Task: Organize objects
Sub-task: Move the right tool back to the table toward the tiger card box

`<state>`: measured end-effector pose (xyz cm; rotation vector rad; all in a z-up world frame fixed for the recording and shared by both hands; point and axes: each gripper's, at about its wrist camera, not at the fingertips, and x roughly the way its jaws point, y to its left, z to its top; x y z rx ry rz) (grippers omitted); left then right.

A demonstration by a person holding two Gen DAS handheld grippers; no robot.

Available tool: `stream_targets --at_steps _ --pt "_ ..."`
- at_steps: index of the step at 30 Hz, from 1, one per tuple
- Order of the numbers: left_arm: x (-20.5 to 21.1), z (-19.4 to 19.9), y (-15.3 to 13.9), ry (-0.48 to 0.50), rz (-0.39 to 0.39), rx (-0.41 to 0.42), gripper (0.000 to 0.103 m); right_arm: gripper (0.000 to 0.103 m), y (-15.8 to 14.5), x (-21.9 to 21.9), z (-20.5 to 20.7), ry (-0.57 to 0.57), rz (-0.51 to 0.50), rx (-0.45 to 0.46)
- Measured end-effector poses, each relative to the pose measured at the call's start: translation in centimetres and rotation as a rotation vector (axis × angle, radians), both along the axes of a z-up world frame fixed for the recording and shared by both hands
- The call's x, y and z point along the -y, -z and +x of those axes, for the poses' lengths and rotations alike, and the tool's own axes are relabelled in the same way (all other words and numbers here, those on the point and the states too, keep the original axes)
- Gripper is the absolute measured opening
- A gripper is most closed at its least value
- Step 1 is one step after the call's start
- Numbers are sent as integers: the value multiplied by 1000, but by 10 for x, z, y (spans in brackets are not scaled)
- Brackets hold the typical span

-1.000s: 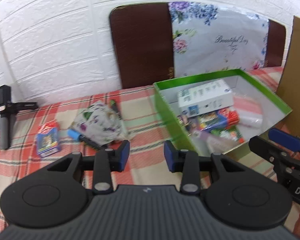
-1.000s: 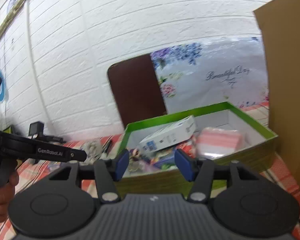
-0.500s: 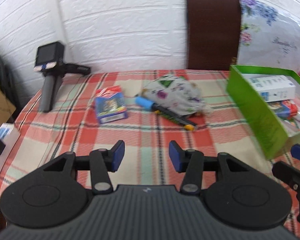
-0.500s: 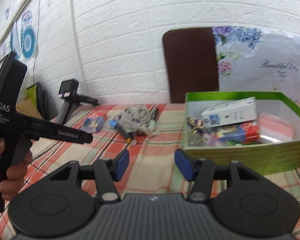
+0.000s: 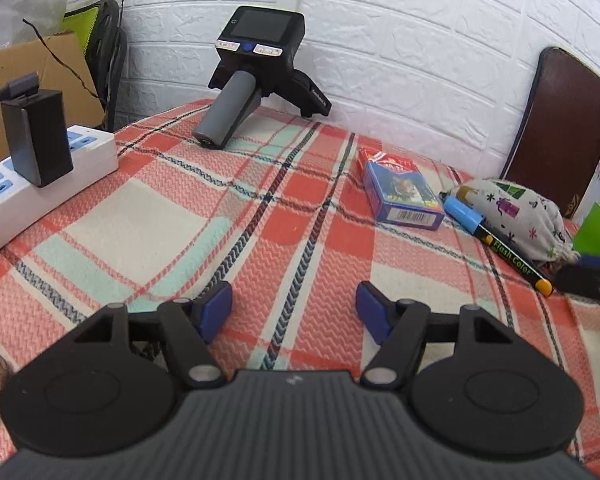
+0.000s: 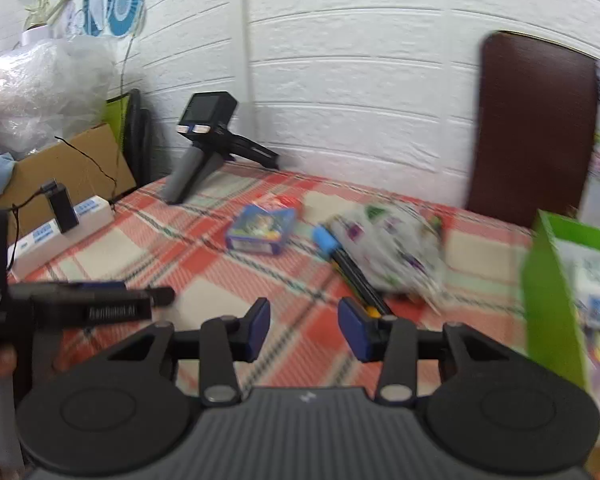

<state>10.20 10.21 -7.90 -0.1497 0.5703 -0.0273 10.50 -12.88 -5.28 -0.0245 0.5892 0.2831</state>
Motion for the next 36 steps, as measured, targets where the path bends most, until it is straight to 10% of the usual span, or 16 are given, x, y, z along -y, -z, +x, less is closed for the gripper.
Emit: stream_targets --at_steps 3,9,14,28,36 --pt "-3 -4 0 -5 -19 26 70 46 2 -15 40 -15 16 3" --pt "-16 -6 1 -82 -83 62 70 90 25 -43 105 -1 48 -53" --pt "-14 -4 1 -67 -83 67 69 70 48 -62 131 -13 -40 -104" --pt "-11 -1 2 -53 -71 31 71 65 44 22 -90 61 -46 -119" --pt "45 -32 -28 7 117 -26 70 77 41 42 -131 113 -10 -122"
